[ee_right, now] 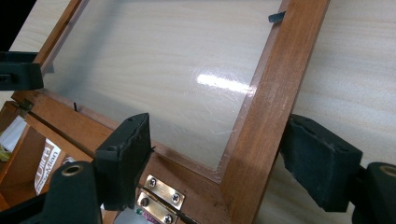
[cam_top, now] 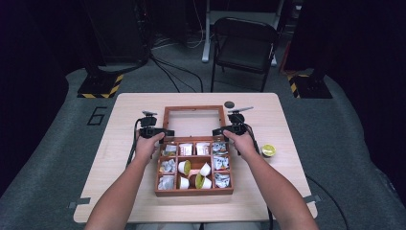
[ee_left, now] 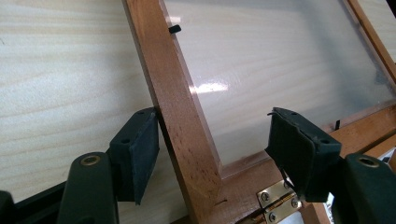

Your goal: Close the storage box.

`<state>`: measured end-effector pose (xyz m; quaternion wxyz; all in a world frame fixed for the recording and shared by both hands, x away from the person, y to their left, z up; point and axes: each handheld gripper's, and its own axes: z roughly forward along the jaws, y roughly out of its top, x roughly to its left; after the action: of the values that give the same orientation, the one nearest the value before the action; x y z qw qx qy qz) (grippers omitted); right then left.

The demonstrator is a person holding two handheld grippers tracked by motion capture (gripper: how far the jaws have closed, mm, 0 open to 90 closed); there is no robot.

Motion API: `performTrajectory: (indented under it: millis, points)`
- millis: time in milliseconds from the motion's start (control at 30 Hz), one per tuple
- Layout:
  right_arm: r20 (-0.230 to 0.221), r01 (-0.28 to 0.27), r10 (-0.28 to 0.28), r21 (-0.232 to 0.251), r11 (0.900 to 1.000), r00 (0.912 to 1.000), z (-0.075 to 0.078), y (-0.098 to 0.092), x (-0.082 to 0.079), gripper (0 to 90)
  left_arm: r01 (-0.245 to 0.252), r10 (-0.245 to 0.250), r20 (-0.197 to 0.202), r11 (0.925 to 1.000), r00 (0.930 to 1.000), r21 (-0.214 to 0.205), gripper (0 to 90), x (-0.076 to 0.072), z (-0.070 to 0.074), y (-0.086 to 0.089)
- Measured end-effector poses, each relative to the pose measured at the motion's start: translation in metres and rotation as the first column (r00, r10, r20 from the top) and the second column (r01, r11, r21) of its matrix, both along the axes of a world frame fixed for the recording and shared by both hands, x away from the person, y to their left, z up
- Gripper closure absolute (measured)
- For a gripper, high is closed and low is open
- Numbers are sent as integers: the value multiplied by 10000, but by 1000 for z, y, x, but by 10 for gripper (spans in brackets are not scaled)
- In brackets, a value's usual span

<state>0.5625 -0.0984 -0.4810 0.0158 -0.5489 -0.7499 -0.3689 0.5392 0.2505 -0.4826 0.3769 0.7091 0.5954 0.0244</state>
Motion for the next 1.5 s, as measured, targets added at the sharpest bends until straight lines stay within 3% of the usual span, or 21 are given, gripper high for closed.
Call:
performTrajectory:
  millis: [500,1100,1267,1400,1500]
  points:
    - [695,-168,164,61,9998,9974,16,-1,-5,247,75,-59,843,9998,9964,-188,339,-6,16,2]
    - [1461,-467,457,35,9989,9882,35,-3,-19,256,328,-282,1513,9991,9881,-275,351,-20,33,5]
    - [1580,-492,501,-97,9987,9862,38,-2,-24,256,400,-354,1841,9990,9823,-214,356,-24,35,6]
    - [1887,-520,531,-105,9986,9806,40,-3,-29,275,401,-319,2321,9987,9722,-308,360,-29,40,7]
    - [2031,-592,597,-85,9982,9773,41,-5,-34,289,464,-384,2421,9986,9695,-273,362,-33,42,6]
